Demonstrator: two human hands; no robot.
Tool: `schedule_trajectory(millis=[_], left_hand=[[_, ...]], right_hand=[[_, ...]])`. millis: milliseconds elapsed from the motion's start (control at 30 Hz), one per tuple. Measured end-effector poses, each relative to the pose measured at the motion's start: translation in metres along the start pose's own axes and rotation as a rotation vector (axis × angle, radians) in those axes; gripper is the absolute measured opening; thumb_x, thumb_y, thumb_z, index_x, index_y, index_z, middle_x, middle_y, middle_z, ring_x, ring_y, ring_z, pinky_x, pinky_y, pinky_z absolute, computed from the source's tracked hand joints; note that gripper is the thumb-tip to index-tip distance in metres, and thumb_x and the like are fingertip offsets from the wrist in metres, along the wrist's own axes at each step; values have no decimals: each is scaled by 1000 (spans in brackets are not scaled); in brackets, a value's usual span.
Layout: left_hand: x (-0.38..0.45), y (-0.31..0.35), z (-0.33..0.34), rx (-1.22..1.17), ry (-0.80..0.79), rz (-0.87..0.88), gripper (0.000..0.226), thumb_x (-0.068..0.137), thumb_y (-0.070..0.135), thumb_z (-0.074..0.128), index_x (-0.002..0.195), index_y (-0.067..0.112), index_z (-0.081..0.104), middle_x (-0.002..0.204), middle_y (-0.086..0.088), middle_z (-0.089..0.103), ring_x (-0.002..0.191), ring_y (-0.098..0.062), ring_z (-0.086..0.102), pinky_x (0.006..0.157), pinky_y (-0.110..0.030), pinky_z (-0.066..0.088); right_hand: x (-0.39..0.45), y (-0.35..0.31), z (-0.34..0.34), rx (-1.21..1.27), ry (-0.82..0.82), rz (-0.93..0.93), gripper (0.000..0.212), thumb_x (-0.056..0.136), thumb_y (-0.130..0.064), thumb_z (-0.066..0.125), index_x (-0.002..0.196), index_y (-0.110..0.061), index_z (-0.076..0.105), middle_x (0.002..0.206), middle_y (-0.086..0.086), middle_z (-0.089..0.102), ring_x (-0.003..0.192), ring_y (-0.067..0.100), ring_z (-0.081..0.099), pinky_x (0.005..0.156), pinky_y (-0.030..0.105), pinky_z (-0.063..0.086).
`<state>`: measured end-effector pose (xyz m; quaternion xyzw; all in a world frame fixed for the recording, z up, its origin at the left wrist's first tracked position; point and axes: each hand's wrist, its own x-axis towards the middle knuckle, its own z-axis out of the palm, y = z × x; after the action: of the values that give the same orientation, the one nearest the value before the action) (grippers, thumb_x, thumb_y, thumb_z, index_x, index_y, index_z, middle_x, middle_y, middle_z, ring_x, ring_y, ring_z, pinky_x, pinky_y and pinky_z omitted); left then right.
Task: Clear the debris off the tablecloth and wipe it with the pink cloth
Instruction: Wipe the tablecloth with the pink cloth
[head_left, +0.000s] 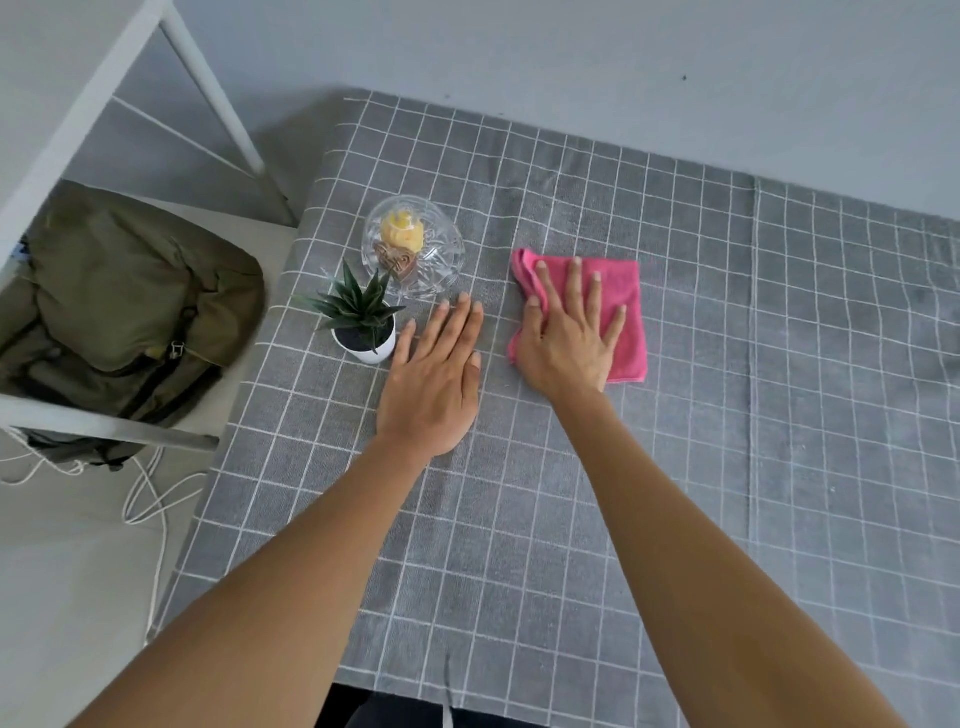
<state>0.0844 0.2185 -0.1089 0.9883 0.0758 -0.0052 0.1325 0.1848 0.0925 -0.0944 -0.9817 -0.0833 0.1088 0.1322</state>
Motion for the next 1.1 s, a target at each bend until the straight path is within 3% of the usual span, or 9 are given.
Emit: schedule_trajectory(millis=[100,367,500,633,800,1000,1100], left_hand=[[0,1,0,3,6,6,55,98,35,4,151,23,0,158,7,-7,146,-10,-6,119,-39,-5],[0,-1,0,-29,10,-2,54,99,34,6,152,23,1,158,8,-7,146,-9,-6,119,-38,-6],[0,0,0,-16,10,-2,55,98,35,4,151,23,-1,158,8,-8,146,-8,-7,119,-39,-6],[0,1,0,-1,13,-2,56,98,35,6,152,21,4,159,6,-3,146,-9,-4,120,-41,-1],[0,1,0,-10,5,-5,54,99,33,9,152,22,1,159,7,-4,146,-9,-5,120,-40,-3],[0,1,0,-5,4,-8,54,99,33,8,152,23,1,160,7,-5,146,-7,-6,119,-38,-7],[0,1,-1,-9,-2,-12,55,98,34,7,152,23,1,160,8,-5,146,-7,-6,119,-38,-7]], right_hand=[[-1,4,1,10,15,-40,50,101,-45,12,150,-43,3,161,-9,-6,148,17,-11,116,50,-15],[16,34,-14,99,58,184,51,101,-42,15,151,-42,7,162,-6,-5,148,17,-13,116,52,-15],[5,8,-5,14,9,-13,51,100,-45,13,150,-45,1,161,-5,-9,147,18,-14,116,52,-14],[-1,-7,4,-14,-29,-246,49,101,-44,15,150,-47,8,161,-9,-6,148,14,-11,116,47,-15],[11,0,-1,36,12,-96,48,101,-43,15,149,-45,12,162,-6,-4,148,17,-11,117,50,-12],[8,0,-2,-13,-31,-255,47,102,-44,16,149,-47,11,162,-6,-5,148,17,-10,116,49,-14],[14,0,-3,2,-30,-230,47,102,-45,15,149,-47,12,162,-6,-4,148,17,-10,117,50,-13]])
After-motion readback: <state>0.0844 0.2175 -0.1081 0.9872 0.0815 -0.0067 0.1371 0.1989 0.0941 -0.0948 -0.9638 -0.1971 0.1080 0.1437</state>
